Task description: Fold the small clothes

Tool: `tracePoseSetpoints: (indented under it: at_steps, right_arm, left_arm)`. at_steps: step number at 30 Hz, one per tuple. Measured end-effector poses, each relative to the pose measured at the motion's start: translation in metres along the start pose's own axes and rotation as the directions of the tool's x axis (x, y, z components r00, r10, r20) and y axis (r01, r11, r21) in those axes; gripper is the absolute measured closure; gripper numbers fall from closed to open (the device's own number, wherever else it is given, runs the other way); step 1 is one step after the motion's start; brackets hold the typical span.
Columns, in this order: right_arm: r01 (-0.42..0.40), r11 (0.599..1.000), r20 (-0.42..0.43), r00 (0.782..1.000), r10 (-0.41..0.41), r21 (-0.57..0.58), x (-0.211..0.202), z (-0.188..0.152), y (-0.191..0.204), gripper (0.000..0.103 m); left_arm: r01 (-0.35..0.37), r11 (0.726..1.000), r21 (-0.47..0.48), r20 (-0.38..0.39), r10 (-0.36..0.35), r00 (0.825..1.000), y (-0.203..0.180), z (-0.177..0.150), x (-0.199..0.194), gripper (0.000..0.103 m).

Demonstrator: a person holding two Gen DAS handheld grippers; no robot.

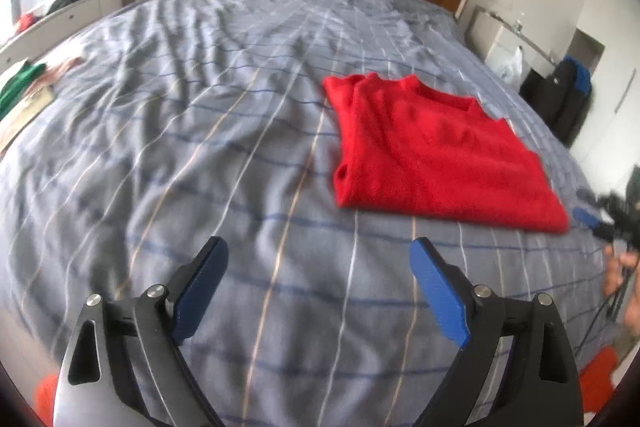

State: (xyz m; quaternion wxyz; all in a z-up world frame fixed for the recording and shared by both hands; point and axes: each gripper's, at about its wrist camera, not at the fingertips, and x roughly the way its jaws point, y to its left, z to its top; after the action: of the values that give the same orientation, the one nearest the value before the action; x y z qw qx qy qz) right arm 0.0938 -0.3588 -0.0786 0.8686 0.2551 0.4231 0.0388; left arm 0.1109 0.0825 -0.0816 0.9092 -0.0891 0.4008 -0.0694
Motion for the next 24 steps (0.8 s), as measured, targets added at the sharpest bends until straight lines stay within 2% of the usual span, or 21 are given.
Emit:
tracePoseSetpoints:
  at_steps: [3, 5, 7, 8, 9, 11, 12, 13, 14, 15, 18, 20, 24]
  right_arm:
    - [-0.068, 0.997, -0.001, 0.998, 0.068, 0.045, 0.015, 0.022, 0.005, 0.033]
    - [-0.069, 0.996, -0.036, 0.997, 0.071, 0.06, 0.039, 0.039, 0.012, 0.033]
    - [-0.018, 0.999, -0.06, 0.998, 0.02, 0.04, 0.061, 0.048, 0.018, 0.033]
    - [0.001, 1.0, -0.083, 0.997, 0.002, 0.031, 0.071, 0.05, 0.02, 0.033]
    - [0.024, 0.999, -0.114, 0.993, -0.021, 0.023, 0.084, 0.051, 0.022, 0.033]
    - [0.066, 0.998, -0.165, 0.984, -0.064, 0.008, 0.102, 0.049, 0.026, 0.034]
    - [0.091, 0.996, -0.171, 0.981, -0.091, -0.004, 0.107, 0.048, 0.028, 0.038]
    - [0.105, 0.994, -0.169, 0.98, -0.106, -0.01, 0.108, 0.049, 0.029, 0.054]
    - [0.107, 0.994, -0.172, 0.979, -0.106, -0.003, 0.107, 0.05, 0.028, 0.079]
    - [0.101, 0.995, -0.18, 0.979, -0.098, 0.011, 0.107, 0.052, 0.028, 0.089]
    - [0.109, 0.994, -0.159, 0.981, -0.109, -0.009, 0.093, 0.061, 0.042, 0.091]
    - [0.046, 0.999, -0.131, 0.99, -0.044, 0.006, 0.078, 0.068, 0.065, 0.091]
    - [-0.061, 0.995, -0.12, 0.991, 0.052, -0.073, 0.068, 0.081, 0.153, 0.091]
  left_arm:
    - [0.008, 0.999, -0.036, 0.009, -0.007, 1.0, 0.015, -0.008, 0.006, 0.01]
    - [-0.029, 0.999, -0.022, 0.035, 0.03, 0.999, 0.023, -0.015, 0.01, 0.01]
    - [-0.089, 0.996, -0.002, 0.045, 0.089, 0.995, 0.033, -0.023, 0.017, 0.01]
    - [-0.093, 0.996, -0.011, 0.031, 0.094, 0.995, 0.037, -0.025, 0.02, 0.01]
    - [-0.082, 0.996, -0.044, 0.007, 0.083, 0.997, 0.045, -0.025, 0.025, 0.01]
    - [-0.052, 0.995, -0.087, 0.014, 0.054, 0.998, 0.052, -0.022, 0.026, 0.01]
    - [-0.046, 0.995, -0.088, 0.027, 0.049, 0.998, 0.053, -0.021, 0.026, 0.01]
    - [-0.049, 0.996, -0.077, 0.028, 0.051, 0.998, 0.053, -0.019, 0.028, 0.01]
    - [-0.051, 0.996, -0.068, 0.028, 0.053, 0.998, 0.052, -0.02, 0.028, 0.01]
    - [-0.055, 0.997, -0.057, 0.027, 0.057, 0.998, 0.051, -0.02, 0.03, 0.01]
    - [-0.048, 0.997, -0.06, 0.028, 0.05, 0.998, 0.052, -0.019, 0.031, 0.01]
    - [-0.034, 0.996, -0.083, 0.028, 0.037, 0.999, 0.055, -0.018, 0.031, 0.01]
    - [0.004, 0.99, -0.14, 0.036, 0.001, 0.999, 0.064, -0.014, 0.031, 0.01]
